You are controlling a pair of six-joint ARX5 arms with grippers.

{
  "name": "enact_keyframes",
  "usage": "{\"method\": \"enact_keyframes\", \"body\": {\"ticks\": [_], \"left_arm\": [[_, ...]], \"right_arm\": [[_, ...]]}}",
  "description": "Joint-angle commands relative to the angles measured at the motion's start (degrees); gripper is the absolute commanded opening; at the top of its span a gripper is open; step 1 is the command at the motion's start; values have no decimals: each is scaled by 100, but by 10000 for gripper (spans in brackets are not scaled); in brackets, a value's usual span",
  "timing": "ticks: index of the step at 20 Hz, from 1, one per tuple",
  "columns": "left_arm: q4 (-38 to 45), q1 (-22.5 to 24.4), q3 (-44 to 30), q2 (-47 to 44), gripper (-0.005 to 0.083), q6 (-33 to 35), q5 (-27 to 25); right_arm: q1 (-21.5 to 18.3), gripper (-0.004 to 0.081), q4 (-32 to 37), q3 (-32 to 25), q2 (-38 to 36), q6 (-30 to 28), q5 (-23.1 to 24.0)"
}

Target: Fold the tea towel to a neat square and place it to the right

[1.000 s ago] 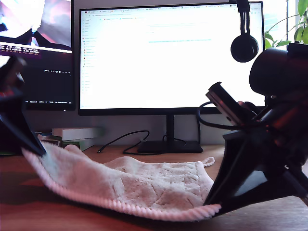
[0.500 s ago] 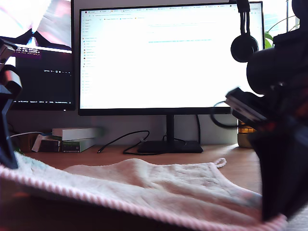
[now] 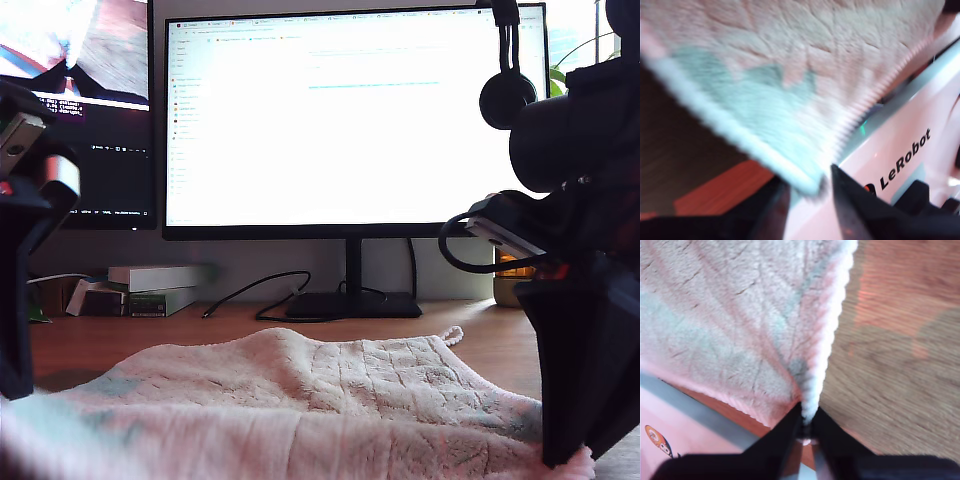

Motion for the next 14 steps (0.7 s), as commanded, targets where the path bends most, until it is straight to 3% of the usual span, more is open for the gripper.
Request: {"method": "enact_keyframes", "body": {"ticks": [1, 3, 5, 11, 14], "left_arm": [[-22, -98, 2, 17, 287, -28, -72], [-42, -151, 2, 17, 342, -22, -383], [11, -136, 2, 17, 373, -22, -693], [343, 177, 2, 15, 373, -2, -881], [560, 240, 2, 15, 299, 42, -885]], "right_arm": [[0, 189, -151, -57, 52, -118, 96], [0, 278, -291, -57, 52, -240, 94], [0, 301, -363, -50, 52, -422, 72], [2, 296, -1001, 417, 52, -839, -17], [2, 230, -1102, 621, 52, -911, -57]]}}
